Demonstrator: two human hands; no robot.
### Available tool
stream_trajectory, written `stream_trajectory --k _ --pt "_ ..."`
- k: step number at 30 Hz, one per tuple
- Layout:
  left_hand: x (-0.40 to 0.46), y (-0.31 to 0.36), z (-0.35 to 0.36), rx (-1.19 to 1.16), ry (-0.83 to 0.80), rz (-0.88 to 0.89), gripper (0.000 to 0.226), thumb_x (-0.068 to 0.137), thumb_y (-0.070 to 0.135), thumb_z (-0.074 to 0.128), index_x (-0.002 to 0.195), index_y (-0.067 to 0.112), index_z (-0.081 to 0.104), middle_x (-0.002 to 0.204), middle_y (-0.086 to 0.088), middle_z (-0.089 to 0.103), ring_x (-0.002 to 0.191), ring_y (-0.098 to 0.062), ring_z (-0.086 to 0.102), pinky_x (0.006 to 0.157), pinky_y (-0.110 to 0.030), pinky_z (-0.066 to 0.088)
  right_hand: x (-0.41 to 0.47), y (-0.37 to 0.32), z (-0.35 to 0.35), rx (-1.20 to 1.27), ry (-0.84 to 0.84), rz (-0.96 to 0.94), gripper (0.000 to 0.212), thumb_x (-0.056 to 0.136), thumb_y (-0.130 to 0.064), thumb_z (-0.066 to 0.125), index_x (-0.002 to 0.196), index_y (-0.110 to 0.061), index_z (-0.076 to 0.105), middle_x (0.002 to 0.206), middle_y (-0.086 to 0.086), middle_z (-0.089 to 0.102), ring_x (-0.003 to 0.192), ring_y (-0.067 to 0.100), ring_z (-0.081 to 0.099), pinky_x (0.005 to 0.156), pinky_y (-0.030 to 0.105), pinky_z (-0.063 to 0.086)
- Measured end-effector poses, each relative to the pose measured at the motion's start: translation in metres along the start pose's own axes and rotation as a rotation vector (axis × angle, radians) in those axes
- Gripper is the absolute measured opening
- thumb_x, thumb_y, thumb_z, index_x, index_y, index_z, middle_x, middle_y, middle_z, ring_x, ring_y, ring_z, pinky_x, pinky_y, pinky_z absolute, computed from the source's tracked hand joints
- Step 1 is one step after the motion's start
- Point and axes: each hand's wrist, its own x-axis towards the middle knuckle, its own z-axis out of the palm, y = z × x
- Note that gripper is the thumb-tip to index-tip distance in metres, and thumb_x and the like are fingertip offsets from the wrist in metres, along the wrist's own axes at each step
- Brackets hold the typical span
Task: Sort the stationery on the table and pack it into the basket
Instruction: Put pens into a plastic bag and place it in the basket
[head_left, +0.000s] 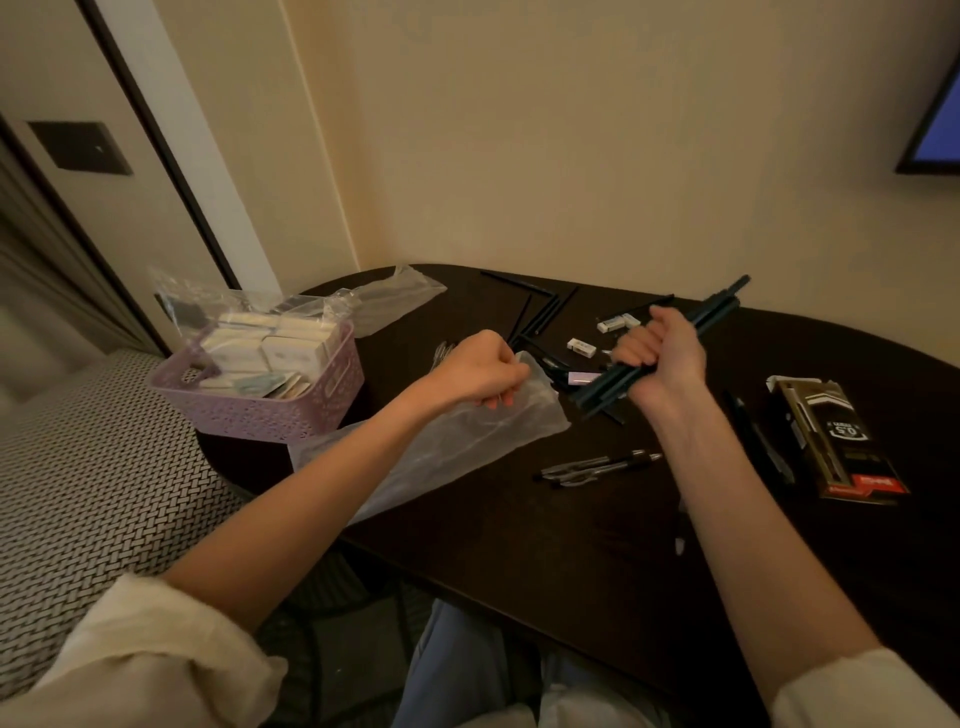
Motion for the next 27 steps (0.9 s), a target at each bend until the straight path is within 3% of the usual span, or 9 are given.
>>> stream_trajectory --k 3,7,11,14,18,20,23,27 --pt "-0.004 0.003 -0.004 -0.021 0.017 0.020 0.027 0.094 0.014 0.054 0.079 -0.003 0.069 0.058 -0.003 0.063 0.047 -0.009 0.054 0.042 -0.013 0.039 0.002 0.008 0.020 -0.002 -0.047 -0.033 0.044 0.096 -0.015 0.050 0.057 -0.019 0.031 0.044 -0.007 0.025 0.037 0.008 0.023 0.037 0.020 0.025" --pt "-0.009 0.010 -0.014 -0.054 0.057 0.067 0.027 0.095 0.014 0.052 0.076 0.002 0.066 0.056 -0.002 0.060 0.042 -0.007 0.051 0.040 -0.013 0.037 0.000 0.024 0.037 -0.142 -0.097 -0.103 0.035 0.097 -0.018 0.049 0.065 -0.015 0.036 0.051 -0.003 0.032 0.044 0.012 0.034 0.050 0.027 0.037" --pt "-0.014 0.014 -0.029 -0.143 0.143 0.125 0.031 0.098 0.016 0.048 0.070 0.010 0.059 0.055 0.000 0.055 0.040 -0.004 0.048 0.039 -0.014 0.036 -0.006 0.029 0.055 -0.460 -0.114 -0.312 0.011 0.094 -0.017 0.047 0.089 -0.010 0.041 0.052 -0.007 0.039 0.055 0.011 0.042 0.063 0.026 0.039" --pt "-0.015 0.015 -0.040 -0.228 0.208 0.171 0.035 0.100 0.018 0.046 0.067 0.011 0.057 0.054 -0.001 0.053 0.040 -0.006 0.047 0.039 -0.016 0.035 -0.015 0.023 0.072 -0.728 -0.202 -0.487 0.031 0.094 -0.018 0.044 0.064 -0.015 0.041 0.055 -0.003 0.039 0.053 0.008 0.040 0.063 0.023 0.037" --pt "-0.017 0.020 -0.051 -0.275 0.283 0.208 0.036 0.100 0.018 0.043 0.069 0.007 0.056 0.051 -0.001 0.051 0.039 -0.010 0.045 0.040 -0.020 0.035 -0.023 0.015 0.094 -0.999 -0.357 -0.613 0.041 0.093 -0.024 0.044 0.054 -0.015 0.048 0.054 -0.001 0.050 0.049 0.008 0.047 0.058 0.021 0.042" --pt "-0.019 0.024 -0.058 -0.326 0.324 0.223 0.036 0.100 0.016 0.042 0.067 0.009 0.054 0.050 -0.001 0.050 0.040 -0.011 0.045 0.040 -0.021 0.035 -0.027 0.009 0.106 -1.163 -0.404 -0.602 0.040 0.091 -0.024 0.046 0.055 -0.013 0.058 0.058 0.002 0.062 0.055 0.014 0.057 0.055 0.029 0.047" --pt "-0.025 0.027 -0.071 -0.438 0.371 0.219 0.037 0.099 0.014 0.042 0.064 0.012 0.050 0.048 0.001 0.048 0.040 -0.011 0.044 0.040 -0.021 0.035 -0.034 0.000 0.123 -1.285 -0.514 -0.492 0.025 0.088 -0.014 0.054 0.074 -0.002 0.069 0.071 0.006 0.071 0.067 0.017 0.068 0.053 0.026 0.056" --pt "-0.030 0.025 -0.085 -0.627 0.324 0.152 0.035 0.099 0.015 0.041 0.063 0.015 0.045 0.044 0.002 0.043 0.040 -0.014 0.040 0.040 -0.023 0.032 -0.036 0.002 0.136 -1.355 -0.598 -0.433 0.012 0.082 -0.006 0.068 0.088 0.004 0.067 0.084 0.015 0.070 0.074 0.019 0.071 0.055 0.030 0.059"
